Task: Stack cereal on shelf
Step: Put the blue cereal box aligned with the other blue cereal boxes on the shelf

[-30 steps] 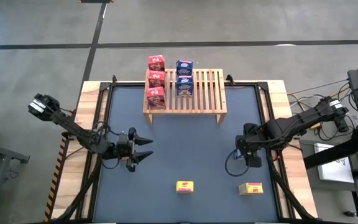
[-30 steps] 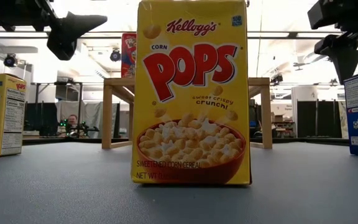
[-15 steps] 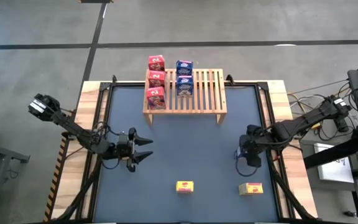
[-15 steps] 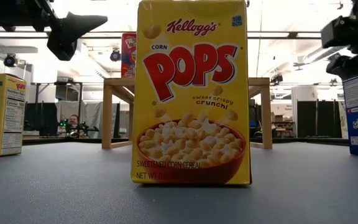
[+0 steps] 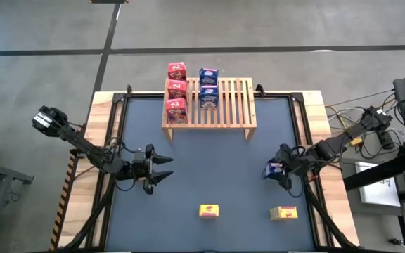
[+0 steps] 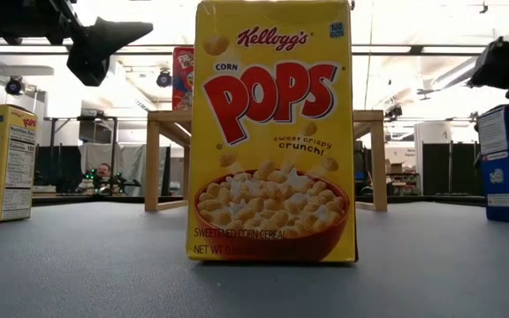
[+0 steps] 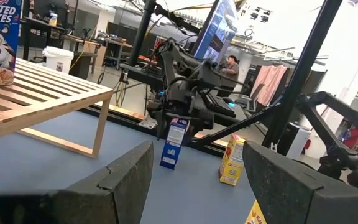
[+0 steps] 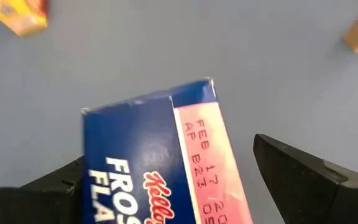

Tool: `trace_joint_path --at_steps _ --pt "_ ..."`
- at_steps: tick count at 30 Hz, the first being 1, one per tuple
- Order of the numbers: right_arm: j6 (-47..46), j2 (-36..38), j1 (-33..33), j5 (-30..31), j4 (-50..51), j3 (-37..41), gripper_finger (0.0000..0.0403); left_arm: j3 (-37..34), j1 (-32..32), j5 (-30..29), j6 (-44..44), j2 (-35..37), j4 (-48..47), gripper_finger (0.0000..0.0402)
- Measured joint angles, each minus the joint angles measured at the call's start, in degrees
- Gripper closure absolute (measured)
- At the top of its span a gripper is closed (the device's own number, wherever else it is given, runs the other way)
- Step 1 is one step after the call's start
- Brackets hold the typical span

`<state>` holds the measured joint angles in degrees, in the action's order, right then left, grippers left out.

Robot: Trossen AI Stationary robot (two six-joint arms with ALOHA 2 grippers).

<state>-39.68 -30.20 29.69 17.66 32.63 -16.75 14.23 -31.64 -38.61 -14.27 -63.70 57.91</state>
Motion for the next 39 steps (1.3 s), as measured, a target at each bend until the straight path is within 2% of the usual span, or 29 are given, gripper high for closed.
trace_joint_path --at_steps 8,16,25,28,32,39 --pt "-0.42 -0.24 3.04 6.74 -9.8 5.16 0.0074 0.01 -0.01 -0.04 0.01 0.02 -0.02 0.017" --pt "-2.98 -0.17 3.56 7.36 -12.16 7.8 0.0074 0.01 0.02 -0.55 0.18 0.02 -0.04 0.017" --pt "-0.15 -0.3 3.58 6.32 -11.75 5.91 0.0077 1.96 0.02 -2.99 0.84 0.04 1.14 0.017" --pt "0.27 -0.42 3.56 6.33 -11.14 5.14 0.0078 5.24 -0.02 -2.89 3.58 -0.05 -3.4 0.017" --pt "-0.01 -0.42 3.56 6.42 -11.19 4.98 0.0078 11.34 0.0 -2.9 4.68 -0.81 -14.45 0.017" --pt "-0.34 -0.42 3.58 6.77 -11.04 4.98 0.0078 21.78 0.02 -2.83 5.62 -6.11 -30.37 0.017"
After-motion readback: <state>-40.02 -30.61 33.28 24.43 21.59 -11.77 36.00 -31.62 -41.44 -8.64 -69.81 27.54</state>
